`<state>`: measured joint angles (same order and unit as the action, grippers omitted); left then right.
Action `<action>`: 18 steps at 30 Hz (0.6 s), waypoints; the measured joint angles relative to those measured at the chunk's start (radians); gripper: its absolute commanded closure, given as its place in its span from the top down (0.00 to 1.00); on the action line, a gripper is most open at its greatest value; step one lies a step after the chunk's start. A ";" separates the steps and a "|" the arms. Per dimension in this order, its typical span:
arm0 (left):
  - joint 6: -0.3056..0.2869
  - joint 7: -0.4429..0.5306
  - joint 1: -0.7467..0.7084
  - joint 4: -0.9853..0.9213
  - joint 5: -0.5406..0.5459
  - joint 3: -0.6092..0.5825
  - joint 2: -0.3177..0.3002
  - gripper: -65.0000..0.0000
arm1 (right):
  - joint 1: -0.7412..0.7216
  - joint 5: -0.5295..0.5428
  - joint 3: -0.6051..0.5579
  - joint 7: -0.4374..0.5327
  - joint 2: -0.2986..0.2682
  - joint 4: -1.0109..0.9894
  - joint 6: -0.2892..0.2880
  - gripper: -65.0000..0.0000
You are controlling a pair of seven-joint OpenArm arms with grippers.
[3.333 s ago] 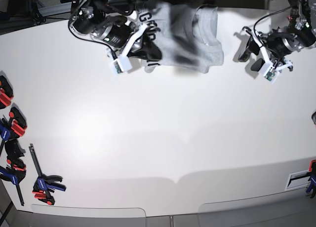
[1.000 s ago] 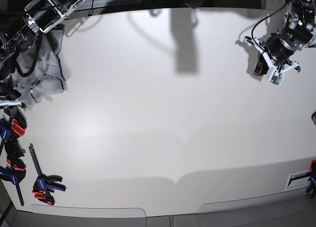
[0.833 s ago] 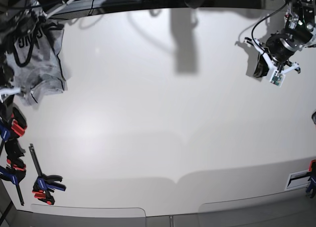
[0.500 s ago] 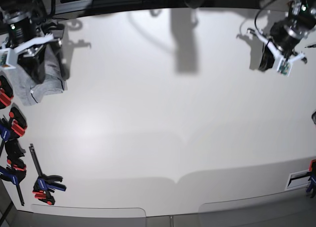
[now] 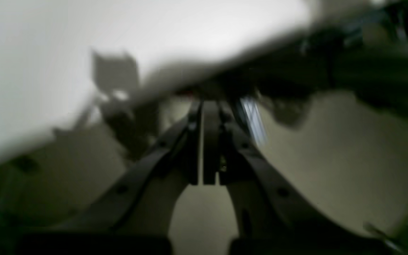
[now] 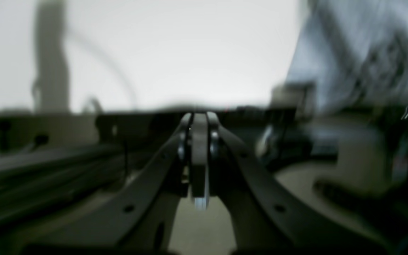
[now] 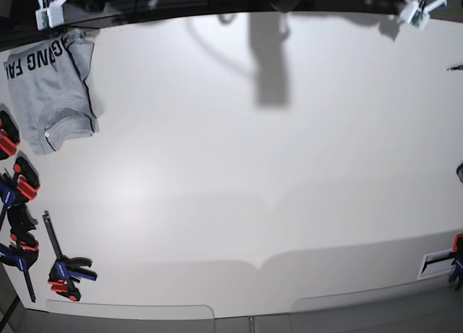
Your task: Fold the T-shirt properly
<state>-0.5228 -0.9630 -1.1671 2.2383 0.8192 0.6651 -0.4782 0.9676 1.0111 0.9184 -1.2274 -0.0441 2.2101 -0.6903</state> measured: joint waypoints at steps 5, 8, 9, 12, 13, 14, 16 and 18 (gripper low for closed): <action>-0.125 0.016 -0.125 -0.323 0.077 -0.089 0.002 0.00 | 0.116 -0.066 -0.173 0.051 -0.113 -0.303 -0.004 0.00; -0.168 0.153 -0.118 -0.587 -0.004 -0.232 0.001 0.00 | 0.134 -0.225 -0.340 0.221 -0.183 -0.558 -0.003 0.00; -0.170 0.236 -0.101 -0.683 -0.044 -0.286 0.002 0.00 | 0.126 -0.284 -0.406 0.322 -0.205 -0.659 -0.003 0.00; -0.164 0.555 0.027 -0.987 -0.206 -0.462 0.007 0.00 | 0.031 -0.464 -0.601 0.646 -0.265 -0.994 -0.006 0.00; -0.169 0.664 0.084 -1.080 -0.246 -0.520 0.013 0.00 | -0.022 -0.512 -0.655 0.732 -0.279 -1.107 -0.005 0.00; -0.168 0.762 0.151 -1.169 -0.303 -0.572 0.024 0.00 | -0.087 -0.554 -0.704 0.803 -0.290 -1.220 -0.004 0.00; -0.162 0.879 0.306 -1.332 -0.413 -0.649 0.066 0.00 | -0.233 -0.613 -0.789 0.907 -0.291 -1.441 0.033 0.00; -0.163 0.961 0.443 -1.469 -0.476 -0.702 0.120 0.00 | -0.380 -0.612 -0.863 0.945 -0.282 -1.630 0.063 0.00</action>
<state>-0.6857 -0.0017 -0.7246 0.7696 0.3435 -0.0368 -0.3584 0.5873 0.3988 0.0551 -0.2821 -0.3256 0.5804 -0.6270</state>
